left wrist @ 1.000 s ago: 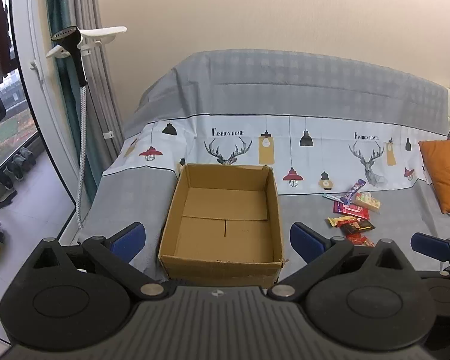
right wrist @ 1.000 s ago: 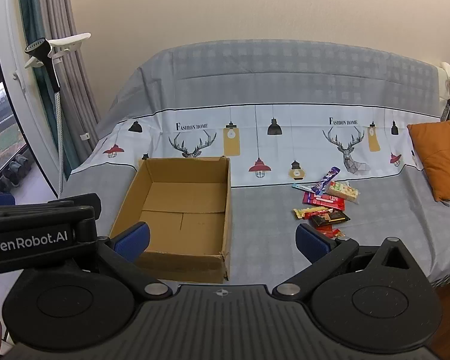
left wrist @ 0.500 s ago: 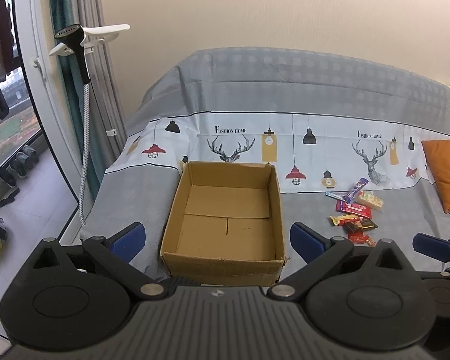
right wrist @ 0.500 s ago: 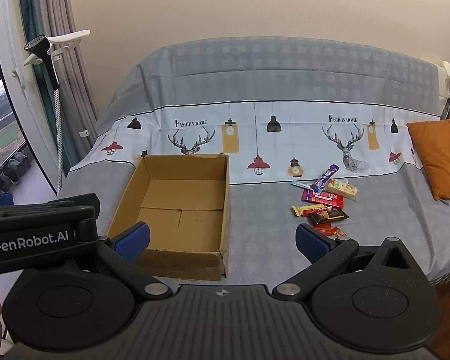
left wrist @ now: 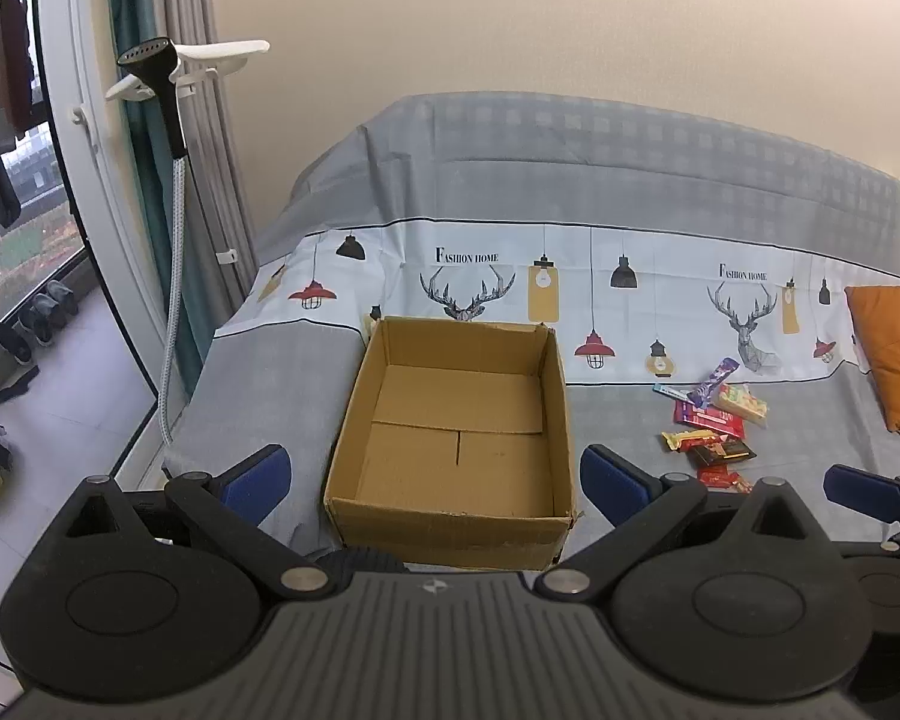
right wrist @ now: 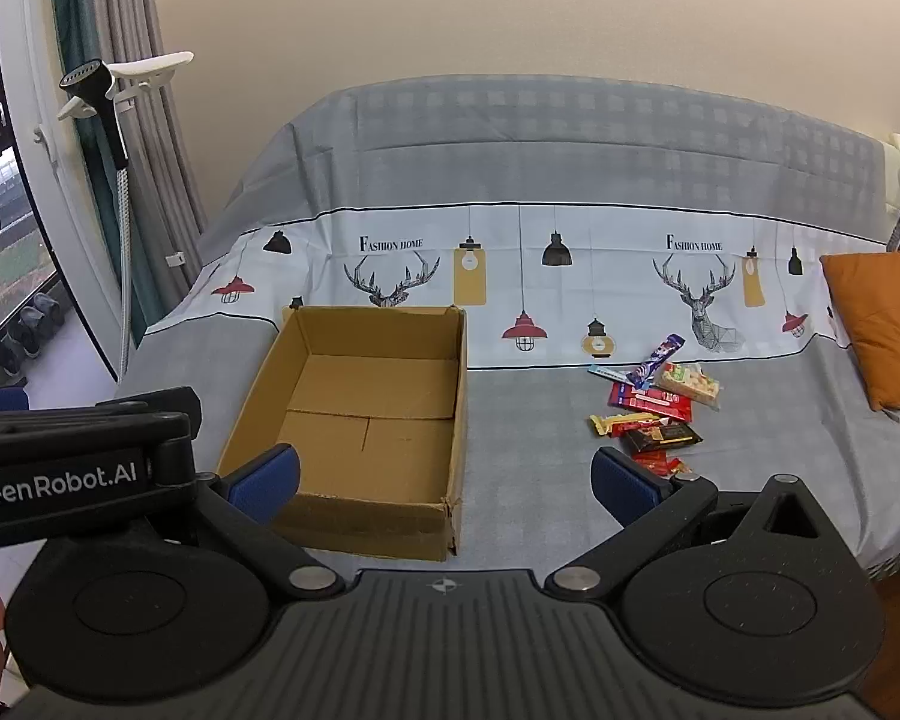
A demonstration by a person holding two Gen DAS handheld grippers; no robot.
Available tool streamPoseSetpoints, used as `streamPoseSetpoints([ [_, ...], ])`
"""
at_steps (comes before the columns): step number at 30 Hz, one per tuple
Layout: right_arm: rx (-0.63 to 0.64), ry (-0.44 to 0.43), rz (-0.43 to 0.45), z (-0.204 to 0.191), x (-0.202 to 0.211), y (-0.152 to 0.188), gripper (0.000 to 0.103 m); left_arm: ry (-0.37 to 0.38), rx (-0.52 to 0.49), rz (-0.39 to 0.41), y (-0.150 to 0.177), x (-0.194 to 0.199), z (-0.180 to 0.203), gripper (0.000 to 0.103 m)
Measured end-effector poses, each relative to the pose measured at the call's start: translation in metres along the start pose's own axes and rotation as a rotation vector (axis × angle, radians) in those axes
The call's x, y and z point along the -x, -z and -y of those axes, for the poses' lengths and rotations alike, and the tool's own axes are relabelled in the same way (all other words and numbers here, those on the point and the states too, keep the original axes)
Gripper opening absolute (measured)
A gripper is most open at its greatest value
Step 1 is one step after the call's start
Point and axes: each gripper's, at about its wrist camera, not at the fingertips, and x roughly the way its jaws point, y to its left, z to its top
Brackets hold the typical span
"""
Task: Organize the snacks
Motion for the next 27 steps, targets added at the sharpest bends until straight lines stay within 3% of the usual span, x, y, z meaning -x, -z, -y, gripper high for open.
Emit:
streamPoseSetpoints([
  [27,0.009,-0.003,-0.007,-0.0066,-0.0003,0.0012,0.103,0.002,0.013,-0.010,0.0037,0.0014,-0.0043,0.103],
])
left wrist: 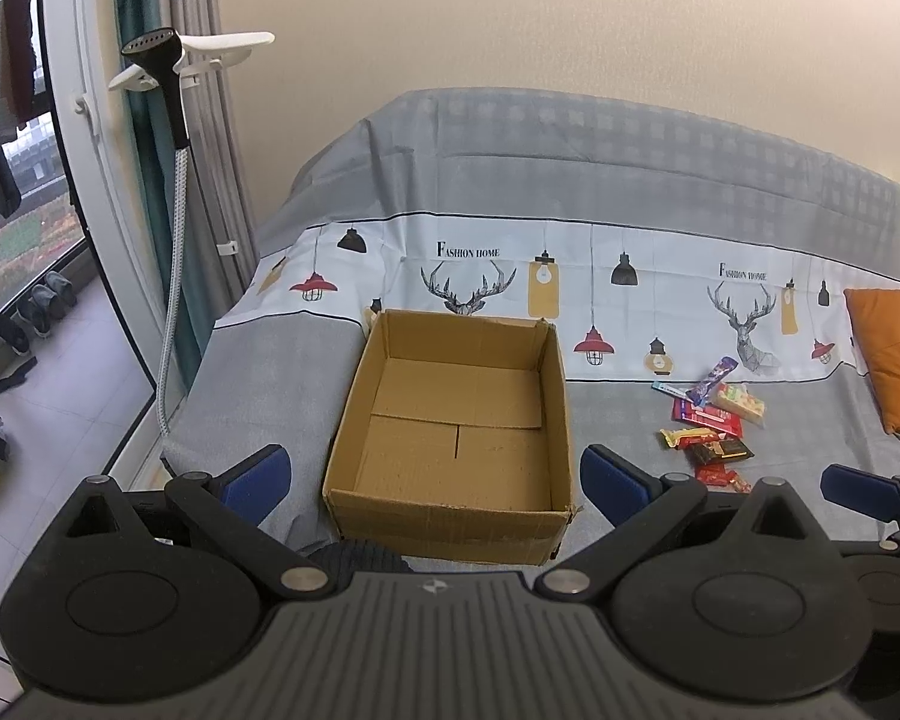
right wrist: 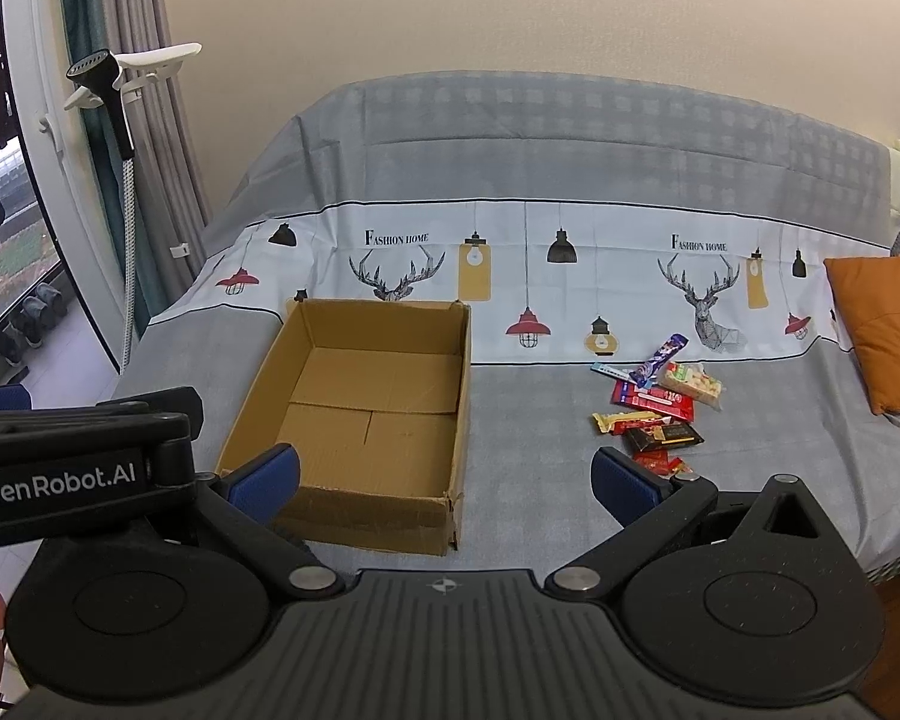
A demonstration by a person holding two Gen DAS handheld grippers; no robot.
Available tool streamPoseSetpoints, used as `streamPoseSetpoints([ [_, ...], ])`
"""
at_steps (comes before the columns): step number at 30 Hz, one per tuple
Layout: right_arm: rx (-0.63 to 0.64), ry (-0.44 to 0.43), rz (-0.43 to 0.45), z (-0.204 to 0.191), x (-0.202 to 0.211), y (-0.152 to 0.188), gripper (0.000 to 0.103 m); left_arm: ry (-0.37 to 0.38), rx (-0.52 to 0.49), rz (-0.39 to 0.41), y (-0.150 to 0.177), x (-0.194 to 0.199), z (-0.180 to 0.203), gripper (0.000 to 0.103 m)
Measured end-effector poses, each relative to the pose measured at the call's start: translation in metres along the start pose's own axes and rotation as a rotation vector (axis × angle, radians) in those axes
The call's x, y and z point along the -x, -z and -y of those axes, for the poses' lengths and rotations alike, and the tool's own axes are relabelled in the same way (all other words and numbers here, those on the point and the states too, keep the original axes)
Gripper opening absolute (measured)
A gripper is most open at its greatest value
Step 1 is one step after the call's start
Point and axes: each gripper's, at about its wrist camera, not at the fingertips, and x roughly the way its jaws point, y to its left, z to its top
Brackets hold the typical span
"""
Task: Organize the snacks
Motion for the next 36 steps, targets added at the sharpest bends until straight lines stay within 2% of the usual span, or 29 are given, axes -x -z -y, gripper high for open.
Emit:
streamPoseSetpoints([
  [11,-0.010,0.010,-0.032,-0.001,-0.019,0.009,0.103,0.015,-0.018,-0.035,0.008,-0.023,0.002,0.103],
  [18,-0.047,0.036,-0.114,0.019,-0.069,0.029,0.103,0.072,-0.049,-0.122,0.025,-0.084,0.020,0.103],
  [22,-0.053,0.081,-0.100,0.042,-0.100,0.042,0.102,0.082,-0.087,-0.139,0.034,-0.123,0.051,0.103],
  [25,-0.100,0.092,-0.065,0.079,-0.124,0.054,0.102,0.130,-0.114,-0.101,0.042,-0.153,0.082,0.103],
  [28,-0.144,0.115,-0.040,0.126,-0.154,0.065,0.102,0.239,-0.153,-0.061,0.051,-0.191,0.118,0.103],
  [32,-0.295,0.133,-0.033,0.202,-0.208,0.081,0.102,0.366,-0.119,-0.105,0.055,-0.264,0.167,0.103],
  [34,-0.375,0.100,-0.005,0.238,-0.237,0.090,0.102,0.378,-0.134,-0.083,0.056,-0.303,0.194,0.103],
  [36,-0.446,0.080,0.026,0.275,-0.267,0.095,0.102,0.398,-0.210,-0.064,0.054,-0.338,0.226,0.103],
])
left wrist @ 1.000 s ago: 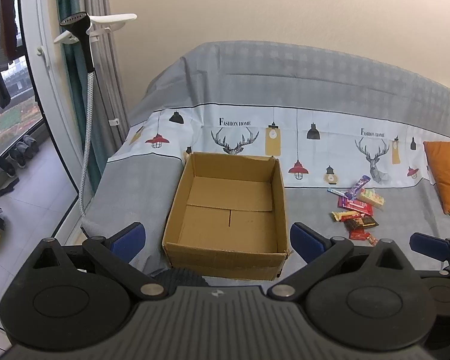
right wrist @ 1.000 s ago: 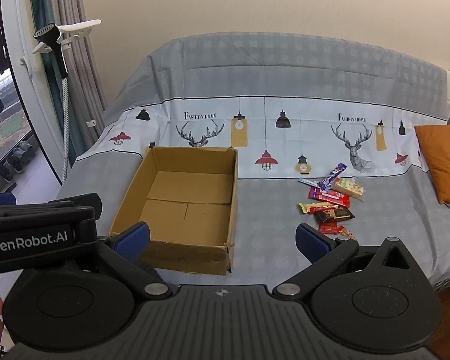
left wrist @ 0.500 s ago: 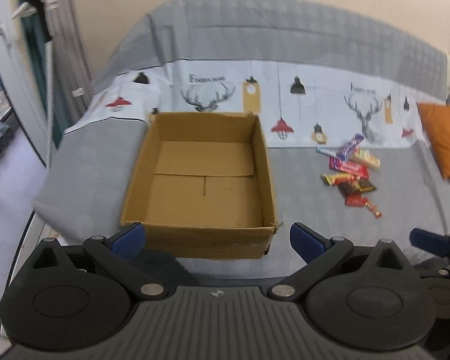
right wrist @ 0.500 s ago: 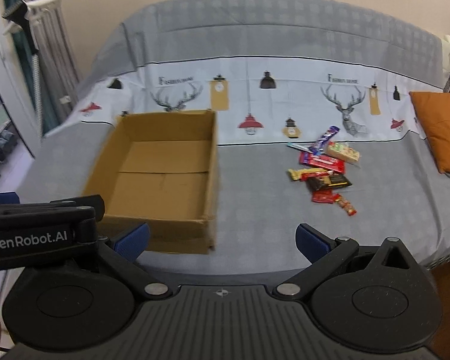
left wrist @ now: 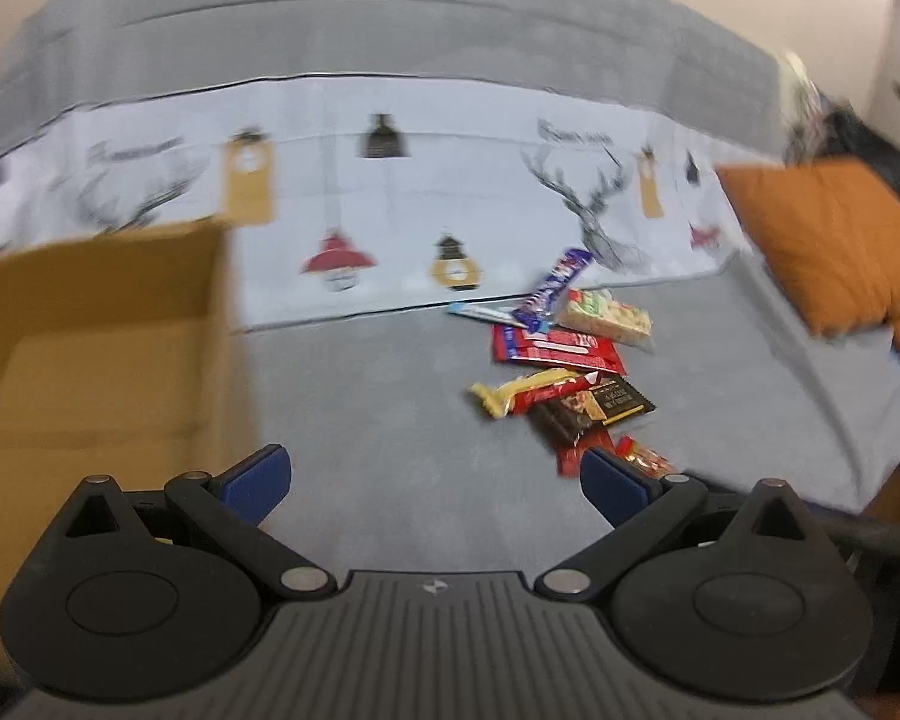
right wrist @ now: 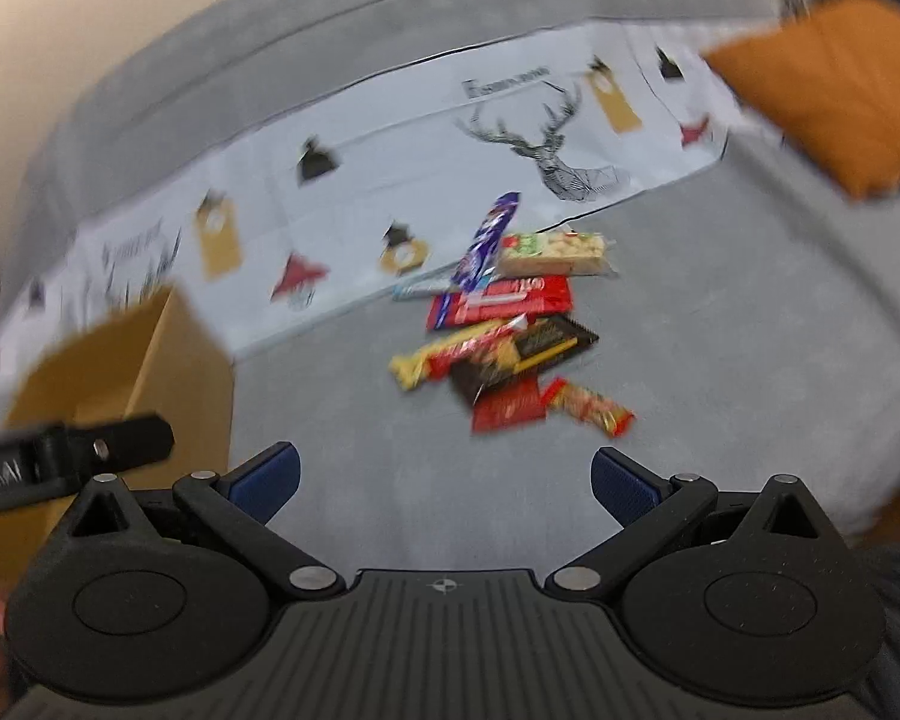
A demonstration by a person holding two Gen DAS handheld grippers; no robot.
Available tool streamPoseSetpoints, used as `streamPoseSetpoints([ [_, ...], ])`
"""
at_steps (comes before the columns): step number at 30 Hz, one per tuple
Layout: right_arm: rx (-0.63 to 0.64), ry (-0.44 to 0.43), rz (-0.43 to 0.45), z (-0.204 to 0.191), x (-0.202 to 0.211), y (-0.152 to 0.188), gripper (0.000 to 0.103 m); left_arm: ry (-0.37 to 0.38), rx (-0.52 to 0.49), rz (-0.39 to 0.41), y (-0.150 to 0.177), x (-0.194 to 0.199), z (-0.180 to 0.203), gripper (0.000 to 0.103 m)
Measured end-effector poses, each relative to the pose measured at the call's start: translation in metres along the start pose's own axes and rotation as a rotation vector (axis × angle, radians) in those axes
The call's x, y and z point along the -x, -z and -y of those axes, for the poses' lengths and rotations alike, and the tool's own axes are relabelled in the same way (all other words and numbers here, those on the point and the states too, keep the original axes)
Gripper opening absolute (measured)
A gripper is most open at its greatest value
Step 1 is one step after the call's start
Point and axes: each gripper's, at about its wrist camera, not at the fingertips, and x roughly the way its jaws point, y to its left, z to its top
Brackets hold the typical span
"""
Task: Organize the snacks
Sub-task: 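Grasp the yellow wafer bar with left tool while right tool grasps dark chocolate bar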
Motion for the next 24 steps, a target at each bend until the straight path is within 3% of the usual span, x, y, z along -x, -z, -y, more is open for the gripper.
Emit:
streamPoseSetpoints([
  [3,-0.072,-0.008,-0.005,0.040,-0.046,-0.019,0.102,0.011,-0.091,-0.041,-0.014,-0.062,0.016,0.103],
  [6,-0.231,-0.126,-0.007,0.082,-0.085,-0.034,0.102,0.024,-0.168,-0.031,-0.025,-0.117,0.030,0.102],
  [8,-0.293,-0.156,-0.028,0.099,-0.110,-0.042,0.102,0.048,-0.224,-0.005,-0.029,-0.151,0.038,0.098],
  [11,-0.313,-0.152,-0.083,0.107,-0.144,-0.049,0.097,0.091,-0.296,-0.026,-0.033,-0.194,0.046,0.078],
  [13,-0.319,-0.118,-0.140,0.107,-0.166,-0.050,0.092,0.142,-0.299,-0.094,-0.038,-0.226,0.047,0.064],
  [16,-0.273,-0.138,-0.128,0.099,-0.175,-0.055,0.091,0.239,-0.215,-0.151,-0.045,-0.252,0.041,0.061],
  [17,-0.249,-0.146,-0.138,0.095,-0.179,-0.055,0.087,0.276,-0.194,-0.179,-0.046,-0.258,0.040,0.061],
  [19,-0.200,-0.142,-0.144,0.089,-0.181,-0.054,0.079,0.282,-0.211,-0.181,-0.045,-0.259,0.044,0.061],
  [20,-0.175,-0.138,-0.151,0.086,-0.183,-0.054,0.063,0.280,-0.218,-0.187,-0.044,-0.257,0.046,0.061],
  [21,-0.160,-0.138,-0.168,0.084,-0.185,-0.054,0.038,0.269,-0.223,-0.193,-0.041,-0.253,0.048,0.053],
  [24,-0.182,-0.174,-0.160,0.085,-0.184,-0.054,0.028,0.223,-0.194,-0.213,-0.037,-0.242,0.046,0.033],
])
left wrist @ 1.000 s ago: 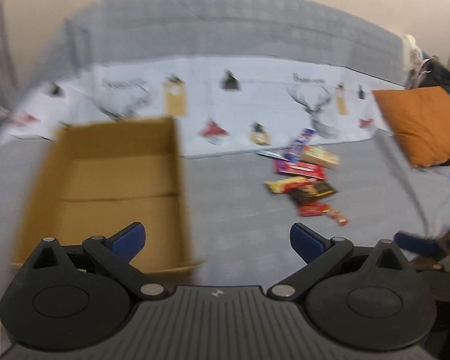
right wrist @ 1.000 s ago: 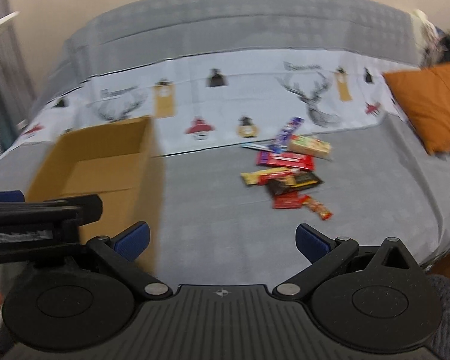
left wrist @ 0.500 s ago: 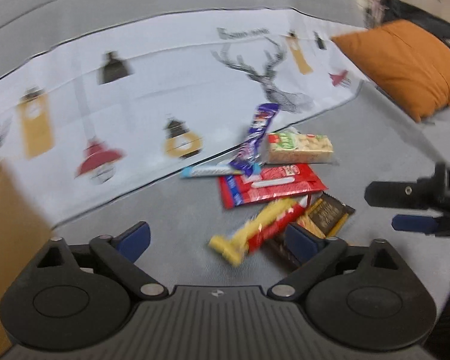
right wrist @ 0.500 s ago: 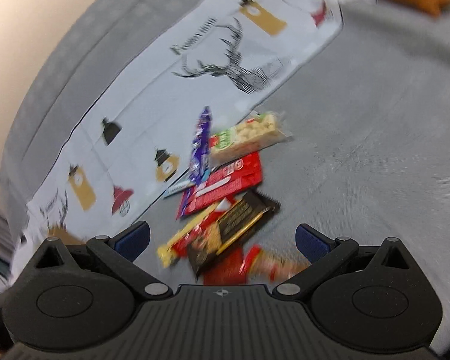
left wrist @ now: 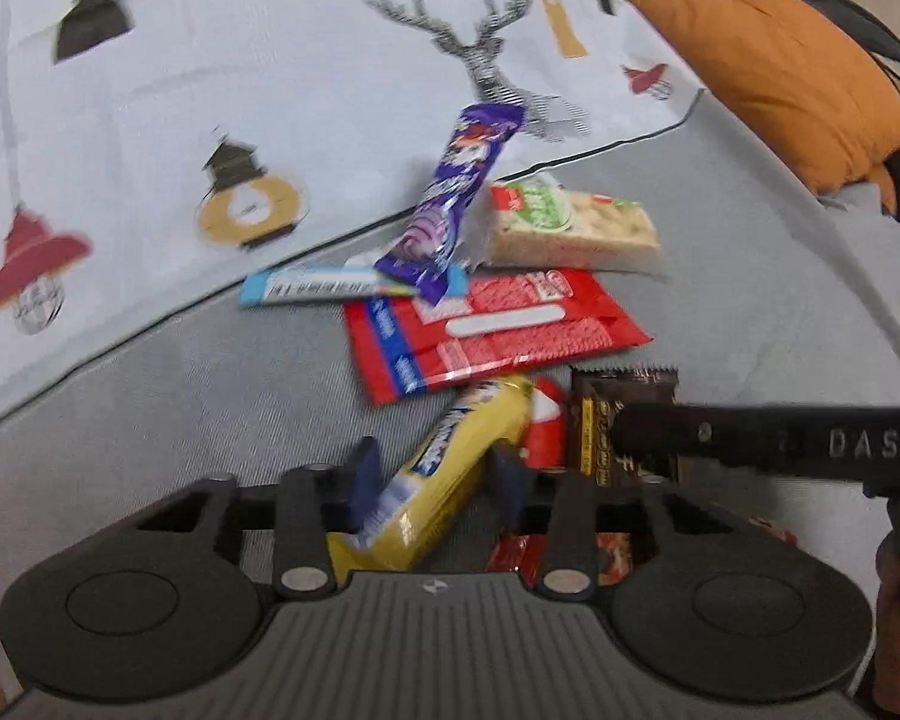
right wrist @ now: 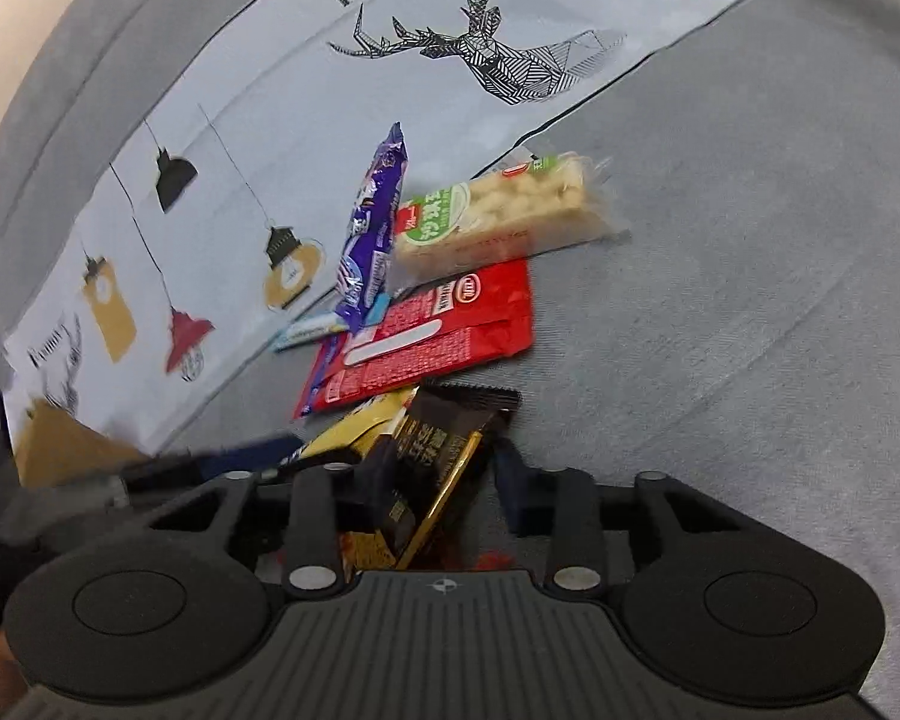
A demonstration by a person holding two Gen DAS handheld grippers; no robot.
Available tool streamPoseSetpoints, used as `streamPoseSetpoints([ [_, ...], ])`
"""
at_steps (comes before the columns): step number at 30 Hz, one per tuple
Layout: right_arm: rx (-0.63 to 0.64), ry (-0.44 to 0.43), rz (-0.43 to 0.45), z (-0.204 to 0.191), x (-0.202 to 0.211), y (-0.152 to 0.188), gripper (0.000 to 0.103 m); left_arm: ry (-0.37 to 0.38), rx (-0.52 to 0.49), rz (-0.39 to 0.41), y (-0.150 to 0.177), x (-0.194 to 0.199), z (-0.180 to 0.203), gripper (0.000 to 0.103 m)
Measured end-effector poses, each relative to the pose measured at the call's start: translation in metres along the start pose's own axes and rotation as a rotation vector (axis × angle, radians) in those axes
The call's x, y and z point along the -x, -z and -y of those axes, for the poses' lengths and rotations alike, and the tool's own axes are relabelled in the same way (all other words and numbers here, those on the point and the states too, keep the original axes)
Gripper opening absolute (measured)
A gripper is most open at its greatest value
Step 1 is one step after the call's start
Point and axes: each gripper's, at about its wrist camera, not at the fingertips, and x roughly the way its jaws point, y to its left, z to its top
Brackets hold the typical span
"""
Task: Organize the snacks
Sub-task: 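Grasp the yellow wafer bar with left tool while right tool grasps dark chocolate bar, then carry both bars over the cardboard box and open both tools to drop them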
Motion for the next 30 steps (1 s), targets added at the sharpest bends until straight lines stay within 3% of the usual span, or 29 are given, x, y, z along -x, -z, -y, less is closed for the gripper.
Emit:
streamPoseSetpoints([
  [1,0.013,-0.002,0.012,-0.002,0.003,0.000,0.027,-0.022,0.022,-0.014,0.002,0.003,-0.001,0.027],
  [5,0.098,-0.009,0.090,-0.014,0.025,-0.005,0.019,-0.131,0.145,-0.086,0.011,0.023,-0.007,0.025],
  [8,0.082,-0.005,0.087,-0.009,0.030,-0.005,0.019,-0.103,0.231,-0.125,0.027,0.034,-0.012,0.025],
  [13,-0.042,-0.018,-0.019,0.006,0.010,0.003,0.025,-0.112,0.161,-0.106,0.034,0.031,-0.001,0.033],
  [15,-0.072,-0.036,-0.025,0.008,0.007,0.006,0.062,-0.123,0.126,-0.102,0.032,0.029,0.004,0.033],
  [17,-0.030,-0.046,-0.030,0.000,0.003,0.007,0.074,-0.132,0.089,-0.098,0.034,0.028,0.008,0.033],
  [20,0.172,0.013,-0.056,-0.029,-0.007,0.015,0.088,-0.144,0.067,-0.099,0.034,0.027,0.010,0.032],
  [21,0.257,0.044,-0.070,-0.039,-0.011,0.020,0.092,-0.147,0.071,-0.105,0.033,0.027,0.009,0.026],
  [23,0.321,0.074,-0.072,-0.045,-0.013,0.023,0.092,-0.166,0.059,-0.114,0.034,0.029,0.012,0.023],
  [25,0.340,0.091,-0.065,-0.044,-0.010,0.022,0.085,-0.180,0.097,-0.125,0.036,0.032,0.008,0.022],
  [27,0.343,0.105,-0.052,-0.041,-0.006,0.019,0.041,-0.187,0.135,-0.132,0.039,0.035,0.004,0.022],
  [30,0.320,0.076,-0.052,-0.037,-0.002,0.017,0.039,-0.188,0.156,-0.142,0.040,0.038,0.002,0.022],
])
